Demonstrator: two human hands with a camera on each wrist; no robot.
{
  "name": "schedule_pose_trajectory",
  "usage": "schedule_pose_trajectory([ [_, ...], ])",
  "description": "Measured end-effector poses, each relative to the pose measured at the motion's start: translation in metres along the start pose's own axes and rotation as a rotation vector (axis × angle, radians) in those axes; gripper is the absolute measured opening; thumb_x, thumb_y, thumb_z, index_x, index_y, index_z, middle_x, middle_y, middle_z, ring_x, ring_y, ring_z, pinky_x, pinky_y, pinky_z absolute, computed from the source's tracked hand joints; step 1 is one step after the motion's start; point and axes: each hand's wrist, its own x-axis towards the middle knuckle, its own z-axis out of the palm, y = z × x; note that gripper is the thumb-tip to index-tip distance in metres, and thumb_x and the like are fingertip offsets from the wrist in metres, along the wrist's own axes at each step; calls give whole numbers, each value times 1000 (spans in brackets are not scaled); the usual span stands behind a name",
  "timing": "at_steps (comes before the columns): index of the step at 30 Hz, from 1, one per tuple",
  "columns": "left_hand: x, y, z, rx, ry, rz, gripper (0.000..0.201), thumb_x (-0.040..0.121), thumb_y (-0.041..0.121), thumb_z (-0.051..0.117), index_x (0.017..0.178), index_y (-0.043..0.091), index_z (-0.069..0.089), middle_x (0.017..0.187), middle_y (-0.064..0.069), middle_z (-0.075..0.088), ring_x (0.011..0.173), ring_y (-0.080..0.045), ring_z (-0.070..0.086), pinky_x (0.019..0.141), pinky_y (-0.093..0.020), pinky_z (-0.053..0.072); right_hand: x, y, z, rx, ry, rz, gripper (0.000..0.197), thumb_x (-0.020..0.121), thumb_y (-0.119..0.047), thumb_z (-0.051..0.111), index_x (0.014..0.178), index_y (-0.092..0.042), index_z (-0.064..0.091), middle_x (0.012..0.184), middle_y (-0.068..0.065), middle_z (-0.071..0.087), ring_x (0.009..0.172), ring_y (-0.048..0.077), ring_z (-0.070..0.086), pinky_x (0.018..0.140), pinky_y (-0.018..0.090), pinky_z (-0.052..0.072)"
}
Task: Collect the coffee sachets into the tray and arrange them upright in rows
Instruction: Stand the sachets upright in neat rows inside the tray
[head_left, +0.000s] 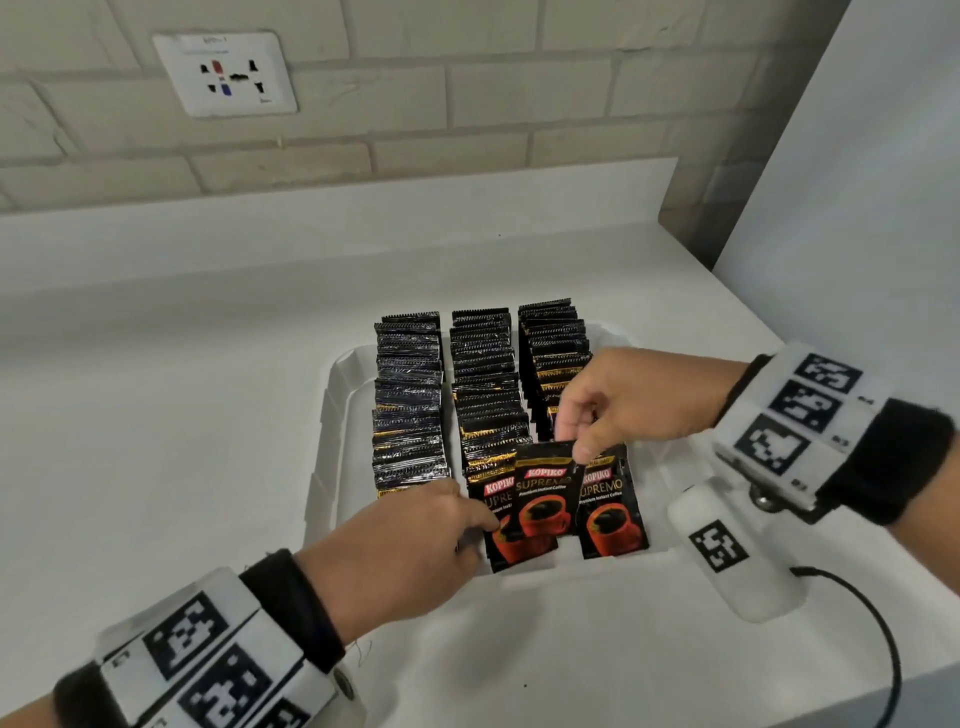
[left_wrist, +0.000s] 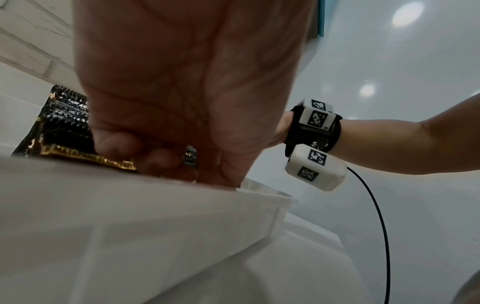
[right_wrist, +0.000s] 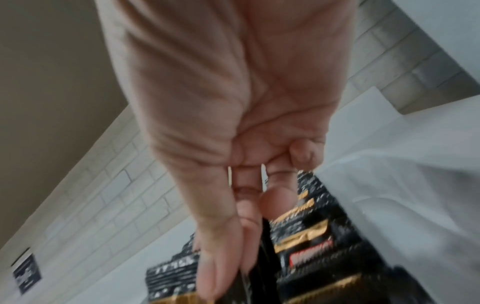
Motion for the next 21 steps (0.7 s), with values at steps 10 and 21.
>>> schedule_pose_trajectory([
  [10,5,12,-5,116,-162,47,43,100,25,29,136,47,39,105,2,41,109,-17,50,93,-26,40,-13,20,-15,52,-160,124,17,77,-17,71,77,-31,61,82,0,64,65,1,54,68,9,42],
  [21,6,21,-15,131,-195,56,42,99,23,31,133,43,47,101,10,43,101,-14,50,87,-23,39,0,29,-14,-205,-126,223,19,83,-18,67,101,-17,65,70,-21,52,63,-11,47,59,5,35],
])
